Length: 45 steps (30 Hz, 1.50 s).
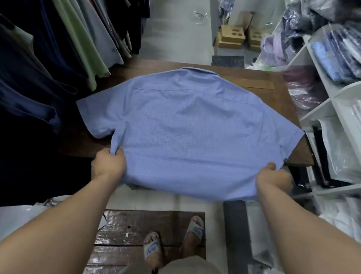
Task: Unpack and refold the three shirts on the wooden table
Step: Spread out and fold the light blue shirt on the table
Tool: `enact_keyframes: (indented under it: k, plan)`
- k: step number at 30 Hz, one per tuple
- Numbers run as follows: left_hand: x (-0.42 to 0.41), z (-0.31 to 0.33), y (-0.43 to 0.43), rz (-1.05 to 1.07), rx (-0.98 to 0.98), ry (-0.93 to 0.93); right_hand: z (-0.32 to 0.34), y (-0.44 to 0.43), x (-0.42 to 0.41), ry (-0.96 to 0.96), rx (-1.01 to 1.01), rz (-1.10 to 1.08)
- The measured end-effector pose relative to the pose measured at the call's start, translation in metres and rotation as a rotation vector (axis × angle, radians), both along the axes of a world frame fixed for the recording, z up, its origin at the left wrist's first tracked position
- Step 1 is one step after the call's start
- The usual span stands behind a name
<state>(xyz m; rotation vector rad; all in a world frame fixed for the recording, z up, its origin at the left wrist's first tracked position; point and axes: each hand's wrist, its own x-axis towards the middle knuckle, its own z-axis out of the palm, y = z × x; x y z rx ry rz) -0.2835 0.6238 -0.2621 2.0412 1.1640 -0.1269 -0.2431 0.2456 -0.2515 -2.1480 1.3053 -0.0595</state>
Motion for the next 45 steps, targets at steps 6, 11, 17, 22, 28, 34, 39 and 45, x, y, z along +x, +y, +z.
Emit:
enact_keyframes:
  k: [6,11,17,22,28,34,39,45]
  plan:
    - [0.004,0.0,-0.01,0.09,-0.022,0.065,-0.009,-0.005,-0.001,0.023,-0.001,-0.058]
    - [0.006,-0.005,-0.025,0.162,0.022,-0.042,-0.011,0.016,-0.001,0.158,-0.029,-0.04]
    - [0.011,-0.01,-0.036,0.207,0.153,-0.014,-0.016,0.046,-0.003,0.076,-0.161,0.612]
    - [0.018,-0.014,-0.027,0.289,0.125,-0.034,-0.027,0.061,0.001,0.16,-0.063,0.756]
    - [0.025,-0.008,-0.023,0.409,0.235,0.001,-0.026,0.06,0.012,0.366,-0.192,0.747]
    - [0.022,-0.001,-0.059,-0.141,0.429,-0.225,-0.015,0.08,0.01,0.165,-0.413,0.916]
    - [0.027,-0.007,-0.074,-0.539,0.273,0.018,-0.024,0.08,0.01,0.297,-0.309,1.101]
    - [0.047,0.002,-0.06,-0.425,0.31,0.364,-0.012,0.061,0.021,0.465,-0.215,0.916]
